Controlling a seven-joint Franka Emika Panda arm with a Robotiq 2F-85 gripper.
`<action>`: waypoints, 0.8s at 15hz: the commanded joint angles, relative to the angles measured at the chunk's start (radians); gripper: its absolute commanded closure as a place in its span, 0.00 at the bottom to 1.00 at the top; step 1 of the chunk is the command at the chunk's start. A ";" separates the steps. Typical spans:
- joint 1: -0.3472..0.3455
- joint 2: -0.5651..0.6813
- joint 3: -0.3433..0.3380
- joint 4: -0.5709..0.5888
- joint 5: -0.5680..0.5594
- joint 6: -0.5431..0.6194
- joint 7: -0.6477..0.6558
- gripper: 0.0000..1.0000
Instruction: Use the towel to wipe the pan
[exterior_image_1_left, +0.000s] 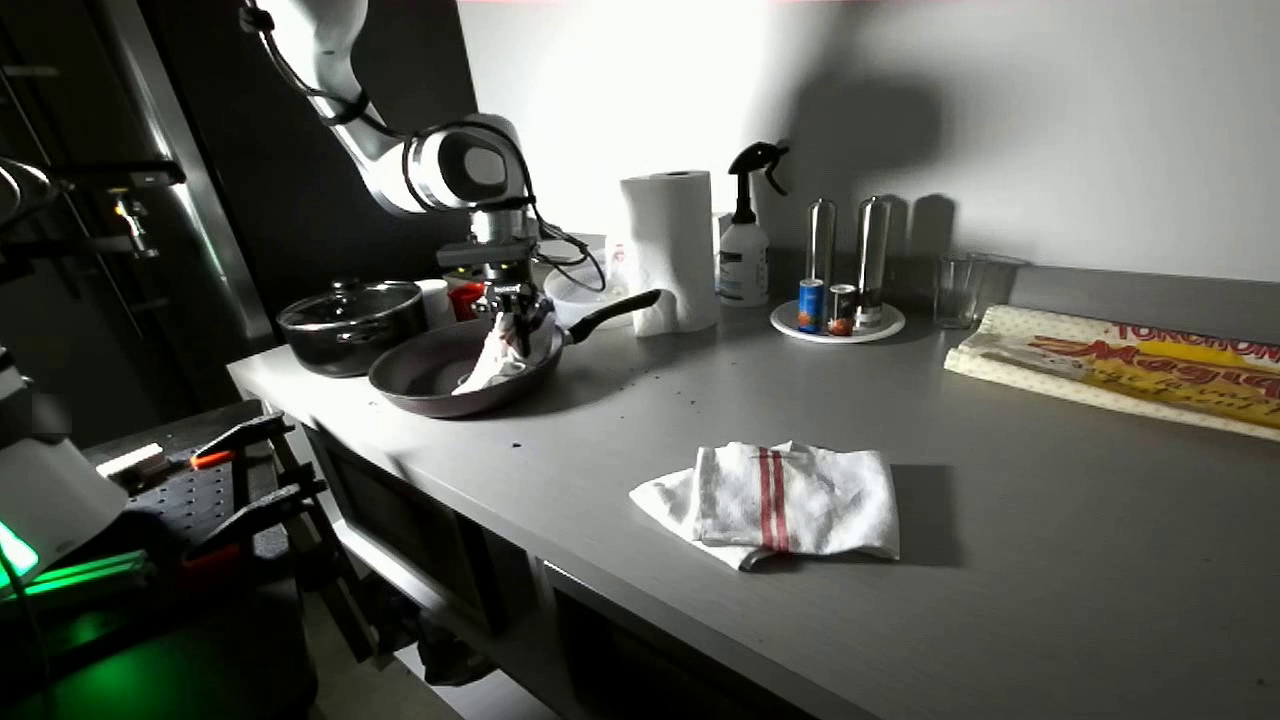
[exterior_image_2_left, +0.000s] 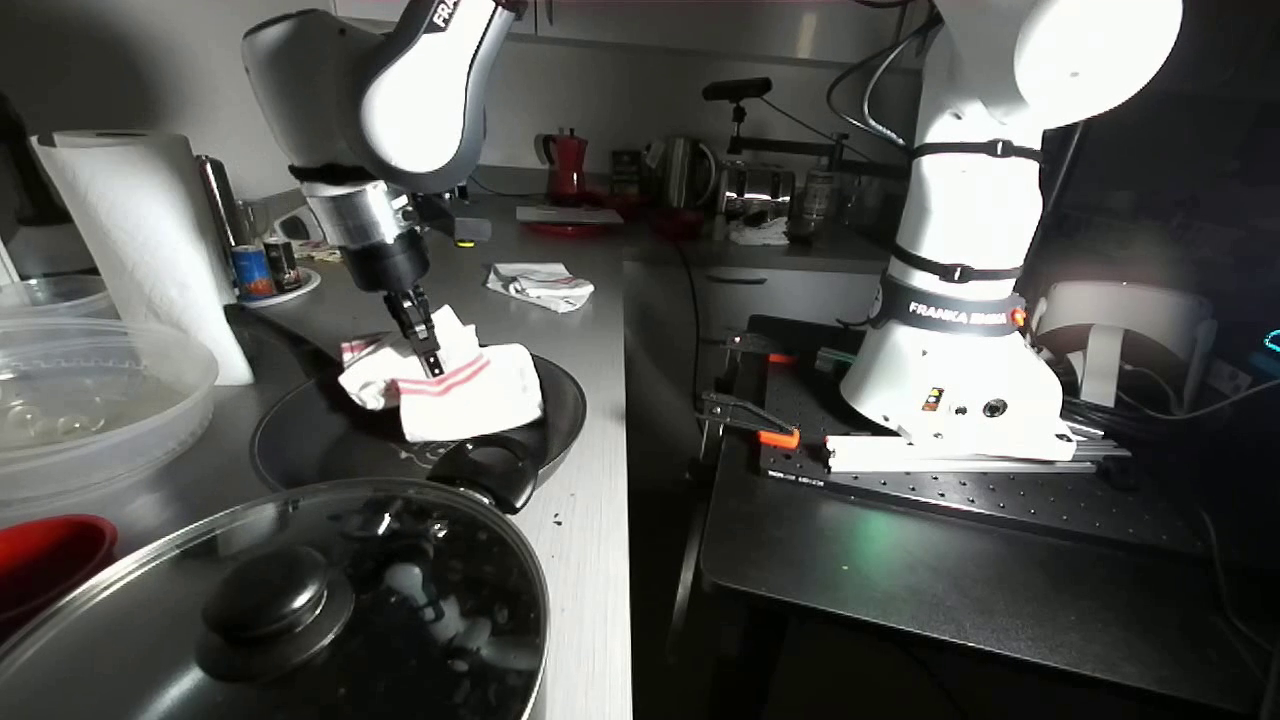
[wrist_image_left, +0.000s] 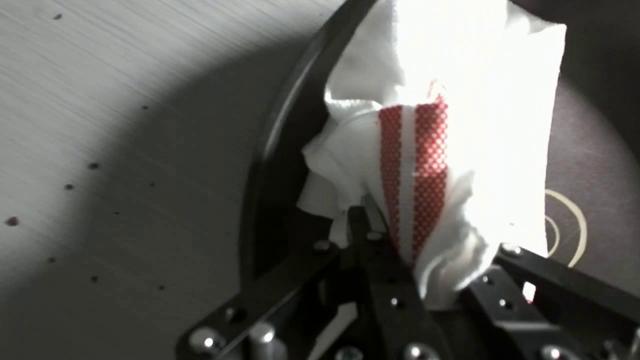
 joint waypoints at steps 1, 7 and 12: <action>-0.033 -0.138 -0.017 -0.089 0.065 0.095 0.024 0.97; -0.087 -0.274 -0.064 -0.087 0.175 0.114 0.065 0.97; -0.124 -0.245 -0.132 0.020 0.237 0.055 0.114 0.97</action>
